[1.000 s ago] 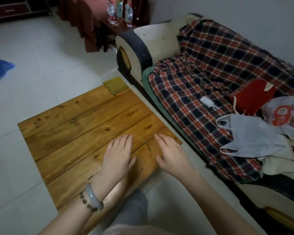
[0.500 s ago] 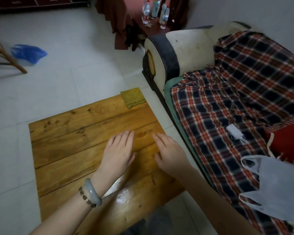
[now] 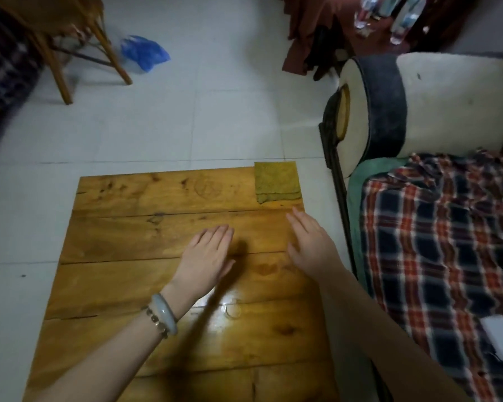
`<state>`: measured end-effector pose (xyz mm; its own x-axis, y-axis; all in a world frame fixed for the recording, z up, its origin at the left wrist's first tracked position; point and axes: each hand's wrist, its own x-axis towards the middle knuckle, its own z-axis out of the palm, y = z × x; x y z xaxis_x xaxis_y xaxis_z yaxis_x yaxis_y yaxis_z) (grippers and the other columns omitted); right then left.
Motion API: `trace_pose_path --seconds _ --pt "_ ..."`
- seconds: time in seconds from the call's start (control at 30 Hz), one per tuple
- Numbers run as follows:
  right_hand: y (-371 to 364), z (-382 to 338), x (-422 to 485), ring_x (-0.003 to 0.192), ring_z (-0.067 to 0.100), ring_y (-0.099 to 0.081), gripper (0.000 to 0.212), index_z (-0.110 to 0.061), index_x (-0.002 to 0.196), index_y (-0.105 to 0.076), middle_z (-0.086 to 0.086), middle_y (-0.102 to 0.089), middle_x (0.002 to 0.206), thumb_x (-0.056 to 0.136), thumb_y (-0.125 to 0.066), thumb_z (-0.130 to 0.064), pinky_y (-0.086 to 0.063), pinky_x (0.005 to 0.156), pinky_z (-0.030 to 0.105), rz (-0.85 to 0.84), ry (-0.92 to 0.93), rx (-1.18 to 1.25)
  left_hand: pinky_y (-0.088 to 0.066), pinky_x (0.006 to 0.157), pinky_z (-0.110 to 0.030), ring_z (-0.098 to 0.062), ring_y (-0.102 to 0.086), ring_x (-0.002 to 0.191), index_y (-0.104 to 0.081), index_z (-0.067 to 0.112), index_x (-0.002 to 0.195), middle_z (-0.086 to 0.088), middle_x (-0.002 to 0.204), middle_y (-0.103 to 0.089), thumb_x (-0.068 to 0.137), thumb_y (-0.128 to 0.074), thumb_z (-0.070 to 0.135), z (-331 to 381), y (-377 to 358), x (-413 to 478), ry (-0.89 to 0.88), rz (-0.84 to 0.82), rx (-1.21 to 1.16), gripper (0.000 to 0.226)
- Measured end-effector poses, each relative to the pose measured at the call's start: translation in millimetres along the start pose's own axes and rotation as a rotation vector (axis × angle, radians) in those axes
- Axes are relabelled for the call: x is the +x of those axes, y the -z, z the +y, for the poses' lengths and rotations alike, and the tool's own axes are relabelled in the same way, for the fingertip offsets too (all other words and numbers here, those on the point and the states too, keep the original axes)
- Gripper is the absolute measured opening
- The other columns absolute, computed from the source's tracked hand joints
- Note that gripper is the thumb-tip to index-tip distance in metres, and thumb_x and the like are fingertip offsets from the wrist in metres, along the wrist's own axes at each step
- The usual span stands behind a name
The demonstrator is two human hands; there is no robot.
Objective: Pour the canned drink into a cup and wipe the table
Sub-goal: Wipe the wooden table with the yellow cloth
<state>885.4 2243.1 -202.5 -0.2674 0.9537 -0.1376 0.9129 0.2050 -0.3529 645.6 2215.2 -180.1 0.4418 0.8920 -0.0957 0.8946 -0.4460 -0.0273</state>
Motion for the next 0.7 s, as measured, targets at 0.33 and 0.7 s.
trace_pose_path --seconds 0.33,0.7 --pt "-96 76 166 0.143 0.022 -0.013 0.067 -0.014 0.146 -0.025 0.008 -0.018 0.155 0.090 -0.052 -0.040 -0.014 0.117 0.042 0.003 0.045 -0.013 -0.050 0.092 -0.040 -0.026 -0.063 0.109 -0.060 0.003 0.123 -0.013 0.121 -0.064 0.070 -0.079 0.038 -23 -115 88 0.110 -0.094 -0.055 0.066" --pt "-158 82 239 0.144 0.028 0.010 0.103 -0.010 0.148 0.005 0.015 0.009 0.156 0.078 -0.026 -0.079 0.012 0.109 0.056 -0.030 -0.150 -0.171 0.012 0.116 -0.037 -0.018 0.001 0.147 0.001 0.010 0.151 -0.007 0.159 0.002 0.095 -0.010 0.060 -49 -187 118 0.150 -0.216 -0.038 0.076"
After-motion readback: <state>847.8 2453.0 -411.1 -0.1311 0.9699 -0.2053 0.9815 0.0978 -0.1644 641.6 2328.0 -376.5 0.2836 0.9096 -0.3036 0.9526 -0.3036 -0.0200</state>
